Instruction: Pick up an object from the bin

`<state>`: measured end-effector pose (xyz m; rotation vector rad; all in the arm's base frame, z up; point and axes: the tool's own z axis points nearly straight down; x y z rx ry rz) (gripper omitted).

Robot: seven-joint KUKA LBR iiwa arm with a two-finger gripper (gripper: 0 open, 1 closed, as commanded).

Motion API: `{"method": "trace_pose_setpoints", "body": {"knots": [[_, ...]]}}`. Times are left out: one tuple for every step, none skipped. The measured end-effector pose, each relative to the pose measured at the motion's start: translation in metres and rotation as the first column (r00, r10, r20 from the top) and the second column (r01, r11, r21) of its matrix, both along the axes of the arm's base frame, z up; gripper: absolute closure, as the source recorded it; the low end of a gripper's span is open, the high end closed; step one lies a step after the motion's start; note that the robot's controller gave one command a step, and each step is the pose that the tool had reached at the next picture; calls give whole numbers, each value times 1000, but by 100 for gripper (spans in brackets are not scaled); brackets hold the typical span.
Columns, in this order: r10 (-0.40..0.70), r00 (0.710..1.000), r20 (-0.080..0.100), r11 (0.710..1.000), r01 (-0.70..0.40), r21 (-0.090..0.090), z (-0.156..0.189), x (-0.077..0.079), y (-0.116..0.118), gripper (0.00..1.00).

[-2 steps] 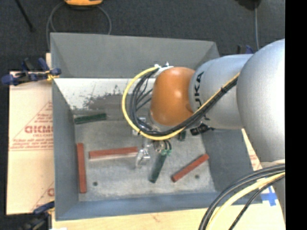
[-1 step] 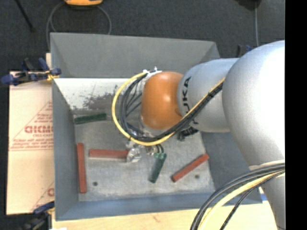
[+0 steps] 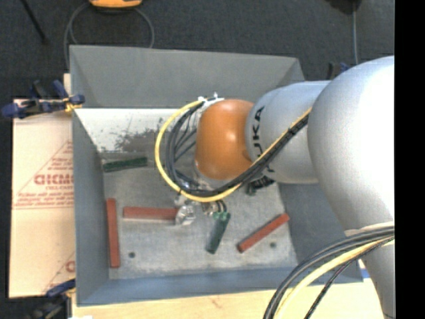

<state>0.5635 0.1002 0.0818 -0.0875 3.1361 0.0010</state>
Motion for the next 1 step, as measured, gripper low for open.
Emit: {"method": "trace_pose_setpoints", "body": {"knots": [[-38, 999, 3, 999, 38, 1, 147, 13, 11, 100]]}}
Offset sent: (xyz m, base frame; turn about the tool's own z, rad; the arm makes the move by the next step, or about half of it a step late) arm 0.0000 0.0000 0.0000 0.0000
